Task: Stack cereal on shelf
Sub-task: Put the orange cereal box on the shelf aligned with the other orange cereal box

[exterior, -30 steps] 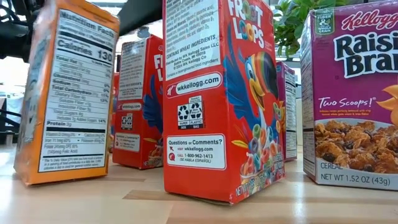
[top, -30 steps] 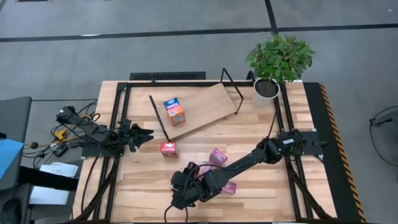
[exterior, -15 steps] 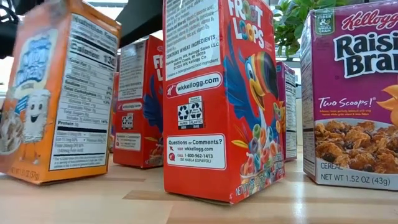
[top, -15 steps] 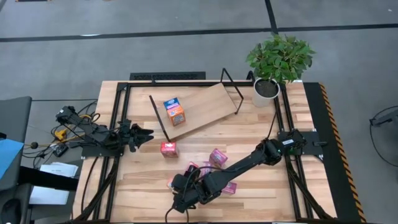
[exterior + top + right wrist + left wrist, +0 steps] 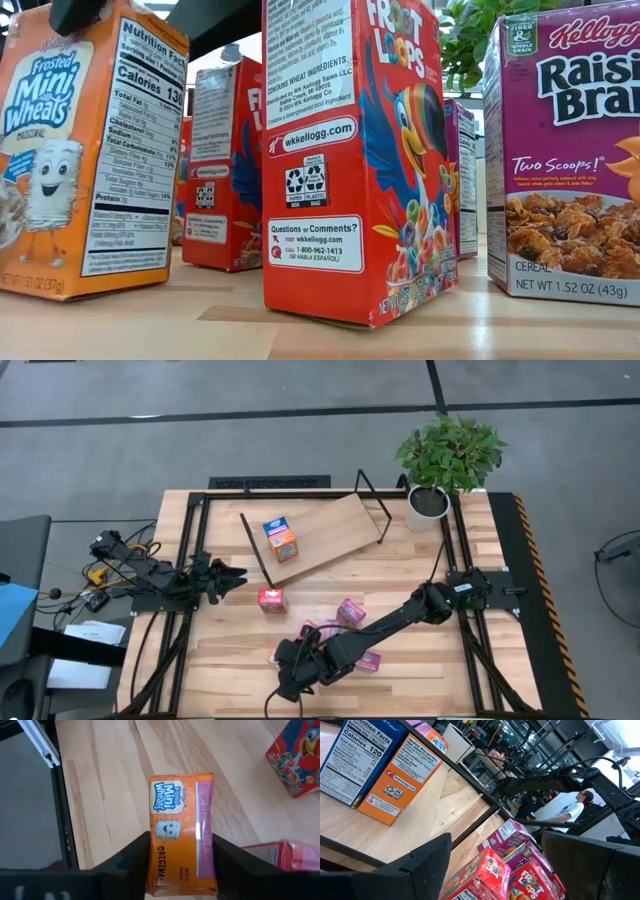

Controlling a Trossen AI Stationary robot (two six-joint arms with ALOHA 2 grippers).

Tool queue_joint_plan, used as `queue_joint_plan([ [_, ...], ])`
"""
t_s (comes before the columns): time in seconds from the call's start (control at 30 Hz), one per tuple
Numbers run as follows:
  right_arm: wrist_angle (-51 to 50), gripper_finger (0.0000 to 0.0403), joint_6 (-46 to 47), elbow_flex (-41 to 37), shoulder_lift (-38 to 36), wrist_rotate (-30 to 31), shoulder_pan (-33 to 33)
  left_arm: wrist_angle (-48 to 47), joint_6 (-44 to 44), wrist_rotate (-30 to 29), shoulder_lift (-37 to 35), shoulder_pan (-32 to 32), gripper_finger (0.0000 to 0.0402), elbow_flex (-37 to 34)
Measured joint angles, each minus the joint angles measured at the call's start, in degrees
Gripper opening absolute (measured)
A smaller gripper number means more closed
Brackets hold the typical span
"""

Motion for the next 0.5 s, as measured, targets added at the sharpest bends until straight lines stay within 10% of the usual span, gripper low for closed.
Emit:
queue_joint_plan([
  [0.5, -6.2, 0.0184, -18.6, 2.2, -9.5, -2.0, -3.7, 0.0, -0.2, -0.1, 0.0, 0.0, 0.0300, 0.0],
])
